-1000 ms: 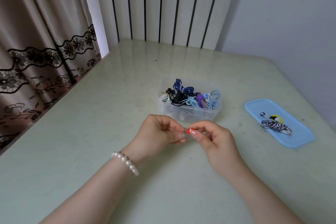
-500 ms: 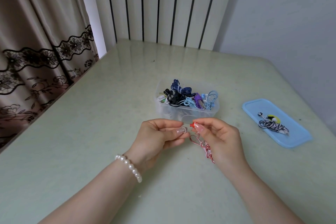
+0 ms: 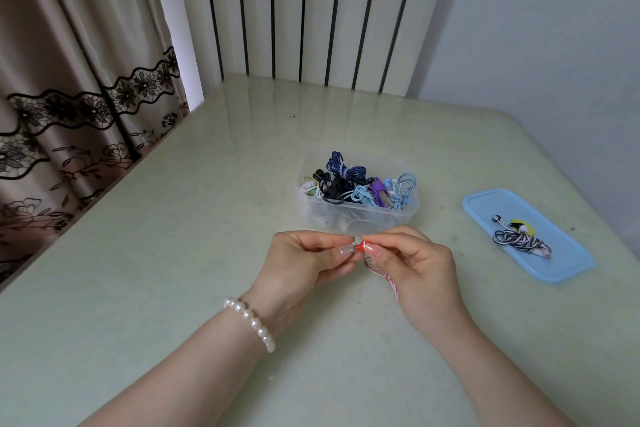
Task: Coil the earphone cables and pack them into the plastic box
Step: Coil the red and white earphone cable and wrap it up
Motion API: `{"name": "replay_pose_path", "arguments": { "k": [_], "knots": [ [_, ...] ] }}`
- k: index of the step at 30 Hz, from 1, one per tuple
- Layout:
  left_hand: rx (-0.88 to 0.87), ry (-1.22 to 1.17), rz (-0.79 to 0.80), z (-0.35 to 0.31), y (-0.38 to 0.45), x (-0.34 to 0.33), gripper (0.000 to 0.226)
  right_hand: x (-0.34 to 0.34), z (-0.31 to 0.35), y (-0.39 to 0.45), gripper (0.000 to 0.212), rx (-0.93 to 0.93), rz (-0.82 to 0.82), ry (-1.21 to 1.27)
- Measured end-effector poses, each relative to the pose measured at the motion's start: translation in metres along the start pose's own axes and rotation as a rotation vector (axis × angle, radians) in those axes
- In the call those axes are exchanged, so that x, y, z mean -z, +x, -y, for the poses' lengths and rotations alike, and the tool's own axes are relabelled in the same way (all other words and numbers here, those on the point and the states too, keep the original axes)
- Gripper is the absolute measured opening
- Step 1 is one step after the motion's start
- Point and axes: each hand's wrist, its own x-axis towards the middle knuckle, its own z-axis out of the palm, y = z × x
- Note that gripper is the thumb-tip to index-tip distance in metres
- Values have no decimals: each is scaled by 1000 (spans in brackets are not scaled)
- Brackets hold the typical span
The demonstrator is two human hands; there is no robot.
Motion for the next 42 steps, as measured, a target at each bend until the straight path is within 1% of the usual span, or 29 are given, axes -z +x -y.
{"name": "replay_pose_path", "arguments": {
  "k": [3,10,18,24,29,33,36,42],
  "knots": [
    [1,-2,-8,1,0,0,15,0,-1,0,23,6,-1,-19],
    [13,-8,-16,0,0,0,12,0,-2,0,25,1,-3,-64],
    [12,27,3,2,0,1,10,1,-4,1,14,-32,11,-103],
    [2,46,8,2,0,-1,13,2,-4,1,22,-63,5,-112],
    [-5,58,8,1,-2,-2,14,1,-4,1,22,-69,-8,-142],
    [-17,51,-34,3,-2,-6,14,-2,-4,-1,26,-58,-48,-205],
    [-25,13,-64,4,-3,-10,14,-5,-4,-2,15,-37,-105,-260],
    [-57,-66,-126,8,-5,-16,11,-11,-1,-4,19,5,-198,-316]
  ]
}}
